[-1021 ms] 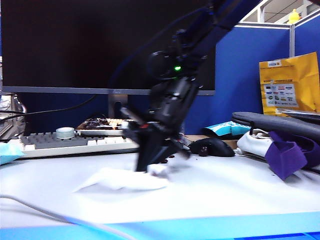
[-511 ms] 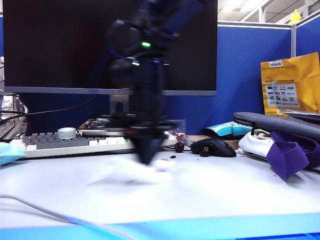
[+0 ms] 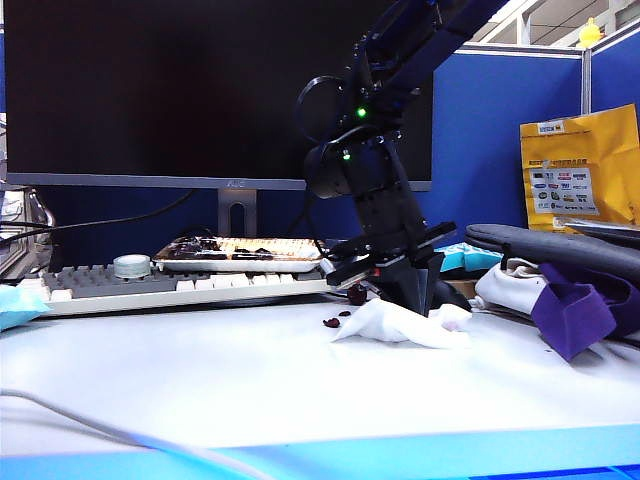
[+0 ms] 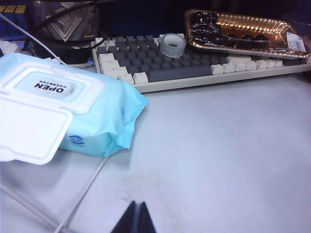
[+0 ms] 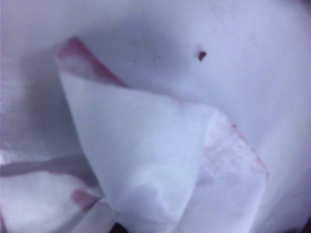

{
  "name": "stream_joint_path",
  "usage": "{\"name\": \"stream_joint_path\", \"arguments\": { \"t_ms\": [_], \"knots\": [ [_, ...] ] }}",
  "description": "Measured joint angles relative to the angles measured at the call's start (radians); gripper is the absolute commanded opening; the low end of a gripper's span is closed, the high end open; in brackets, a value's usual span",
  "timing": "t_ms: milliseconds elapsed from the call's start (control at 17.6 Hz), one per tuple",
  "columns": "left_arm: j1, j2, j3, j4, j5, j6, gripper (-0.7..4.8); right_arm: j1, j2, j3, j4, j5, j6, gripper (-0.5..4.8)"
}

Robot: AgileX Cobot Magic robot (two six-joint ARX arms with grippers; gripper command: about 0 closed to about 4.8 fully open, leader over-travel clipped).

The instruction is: Use the wet wipes on the table to wipe the cherry juice off the table, then put the wipes back on the table.

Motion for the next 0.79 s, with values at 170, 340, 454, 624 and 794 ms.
{"name": "stream_joint_path", "arguments": {
  "t_ms": [170, 340, 454, 624, 794],
  "knots": [
    [0.000, 0.000, 0.000, 0.000, 0.000, 0.000, -0.04, -0.005, 0.038, 0.108, -0.077, -0.043, 0.000, 0.44],
    [0.000, 0.000, 0.000, 0.000, 0.000, 0.000, -0.04, -0.003, 0.027, 0.261, -0.087, -0.134, 0.000, 1.17],
    [0.000, 0.000, 0.000, 0.000, 0.000, 0.000, -0.04, 0.001, 0.016, 0.308, -0.082, -0.163, -0.001, 1.18],
    [0.000, 0.000, 0.000, 0.000, 0.000, 0.000, -0.04, 0.000, 0.010, 0.320, -0.090, -0.219, 0.002, 1.18],
    [0.000, 0.000, 0.000, 0.000, 0.000, 0.000, -0.04, 0.002, -0.056, 0.322, -0.090, -0.223, 0.011, 2.37]
  ]
}}
